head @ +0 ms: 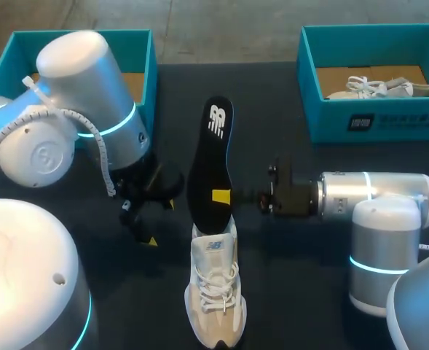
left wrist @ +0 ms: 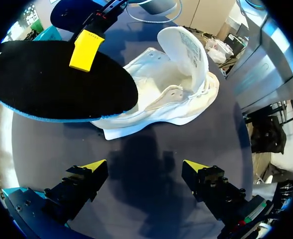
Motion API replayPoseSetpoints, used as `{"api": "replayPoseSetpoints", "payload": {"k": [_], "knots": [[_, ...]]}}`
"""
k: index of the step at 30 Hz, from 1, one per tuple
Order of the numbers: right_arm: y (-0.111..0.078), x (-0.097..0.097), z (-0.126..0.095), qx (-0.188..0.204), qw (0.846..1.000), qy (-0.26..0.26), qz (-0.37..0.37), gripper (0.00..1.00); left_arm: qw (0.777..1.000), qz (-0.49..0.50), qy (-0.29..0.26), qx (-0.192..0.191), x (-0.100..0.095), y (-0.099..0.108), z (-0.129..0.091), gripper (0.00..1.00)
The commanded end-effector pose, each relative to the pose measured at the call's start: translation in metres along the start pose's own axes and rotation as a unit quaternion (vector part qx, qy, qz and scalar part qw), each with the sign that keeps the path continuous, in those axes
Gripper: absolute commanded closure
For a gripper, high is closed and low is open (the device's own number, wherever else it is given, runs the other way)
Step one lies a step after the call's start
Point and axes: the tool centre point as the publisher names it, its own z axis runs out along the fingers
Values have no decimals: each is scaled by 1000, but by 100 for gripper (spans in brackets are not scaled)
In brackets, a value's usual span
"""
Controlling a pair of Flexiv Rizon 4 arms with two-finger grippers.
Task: Take the shoe out of the shoebox, open the shoe tongue, remove and reinsert the insole, then place the shoe into the shoebox
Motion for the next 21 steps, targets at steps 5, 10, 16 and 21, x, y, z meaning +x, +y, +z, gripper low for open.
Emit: {"api": "replayPoseSetpoints", "payload": {"k": [5, 10, 16, 21], "knots": [[-6, 4, 4, -6, 1000, -12, -2, 100, 1000, 2, 0, 0, 3, -2, 3, 0], [-9, 2, 5, -8, 1000, -18, 2, 100, 1000, 3, 1, -1, 4, -2, 5, 0], [-5, 3, 6, -7, 1000, -29, -8, 100, 1000, 5, 1, -2, 5, -3, 6, 0], [-2, 5, 5, -7, 999, -44, -11, 100, 1000, 6, -1, -3, 6, -3, 6, 0]]}}
